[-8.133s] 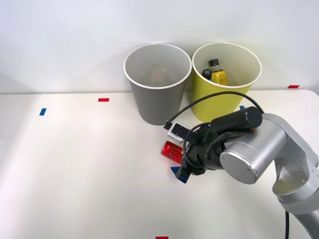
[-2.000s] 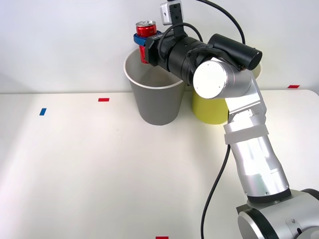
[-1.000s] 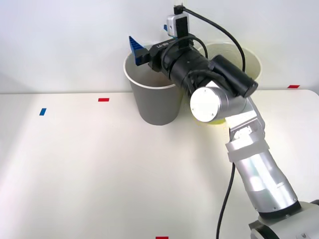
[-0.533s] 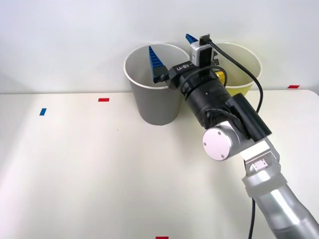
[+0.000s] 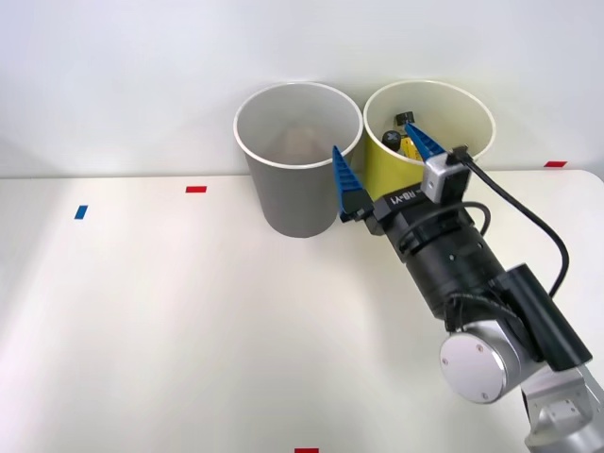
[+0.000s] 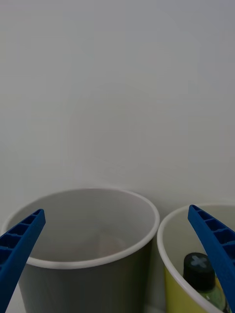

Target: Put cans in the gray bin, plastic bottles in the light green bin

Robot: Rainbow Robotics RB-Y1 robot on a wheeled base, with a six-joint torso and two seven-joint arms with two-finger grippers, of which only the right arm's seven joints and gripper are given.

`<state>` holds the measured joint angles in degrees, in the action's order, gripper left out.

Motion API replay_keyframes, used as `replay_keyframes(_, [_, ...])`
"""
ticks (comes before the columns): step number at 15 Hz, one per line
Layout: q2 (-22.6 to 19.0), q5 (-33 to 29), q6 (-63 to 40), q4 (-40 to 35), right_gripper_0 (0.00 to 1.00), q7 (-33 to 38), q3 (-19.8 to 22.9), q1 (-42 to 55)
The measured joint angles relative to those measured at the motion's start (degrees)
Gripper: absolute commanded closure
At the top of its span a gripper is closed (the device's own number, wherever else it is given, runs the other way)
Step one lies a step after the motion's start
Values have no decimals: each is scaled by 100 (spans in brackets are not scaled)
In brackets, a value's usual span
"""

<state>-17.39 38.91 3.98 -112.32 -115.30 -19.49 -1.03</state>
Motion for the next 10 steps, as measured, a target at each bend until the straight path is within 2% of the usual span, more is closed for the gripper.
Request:
replay_keyframes(6, [174,18,735,-31,0,-5,20,1350])
replay_keyframes(10, [488,-668,786,-30,0,20,245,2044])
